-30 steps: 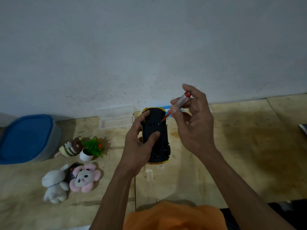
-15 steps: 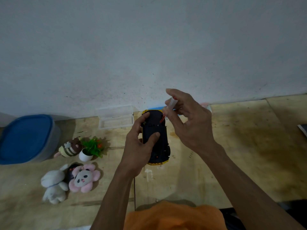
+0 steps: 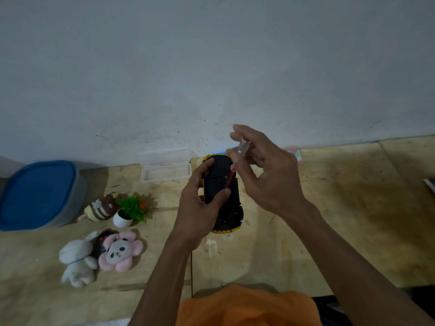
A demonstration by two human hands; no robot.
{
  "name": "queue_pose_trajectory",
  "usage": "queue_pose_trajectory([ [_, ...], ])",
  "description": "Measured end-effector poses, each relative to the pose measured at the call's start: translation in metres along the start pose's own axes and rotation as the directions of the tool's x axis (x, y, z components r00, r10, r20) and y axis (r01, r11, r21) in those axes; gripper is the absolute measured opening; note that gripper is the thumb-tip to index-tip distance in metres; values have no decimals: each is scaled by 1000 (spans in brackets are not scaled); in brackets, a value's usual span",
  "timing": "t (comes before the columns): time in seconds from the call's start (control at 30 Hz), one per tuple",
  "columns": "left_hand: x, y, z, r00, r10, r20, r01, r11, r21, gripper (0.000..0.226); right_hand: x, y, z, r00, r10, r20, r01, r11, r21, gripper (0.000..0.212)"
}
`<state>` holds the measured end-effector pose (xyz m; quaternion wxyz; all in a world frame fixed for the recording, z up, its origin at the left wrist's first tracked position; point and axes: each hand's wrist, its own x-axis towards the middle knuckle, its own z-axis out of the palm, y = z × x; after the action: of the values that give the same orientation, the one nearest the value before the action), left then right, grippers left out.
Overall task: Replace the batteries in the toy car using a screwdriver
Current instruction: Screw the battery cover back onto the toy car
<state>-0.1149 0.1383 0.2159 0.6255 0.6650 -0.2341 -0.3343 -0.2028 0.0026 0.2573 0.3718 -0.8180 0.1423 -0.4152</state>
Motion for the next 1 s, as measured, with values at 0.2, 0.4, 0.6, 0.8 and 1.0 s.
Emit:
queue_pose_trajectory([
  [0.2, 2, -1, -1, 1000, -20, 1, 20, 999, -41, 67, 5, -3, -3, 988, 137, -71, -126, 983, 134, 41],
  [0.4, 2, 1, -2, 1000, -5, -11, 4, 998, -55, 65, 8, -1, -5, 976, 153, -155, -134, 983, 126, 38],
  [0.6, 2, 1, -5, 999, -42, -1, 42, 989, -145, 63, 1, 15, -9, 922, 332, 197, -318, 943, -99, 29],
  [0.8, 5, 2, -5, 1000, -6, 13, 8, 991, -132, 62, -7, 28, 0, 736, 615, 283, -634, 772, -28, 30],
  [1.0, 13, 4, -8, 999, 47, 22, -45, 997, -57, 62, 0, 30, 0, 631, 705, 324, -736, 676, -39, 33],
])
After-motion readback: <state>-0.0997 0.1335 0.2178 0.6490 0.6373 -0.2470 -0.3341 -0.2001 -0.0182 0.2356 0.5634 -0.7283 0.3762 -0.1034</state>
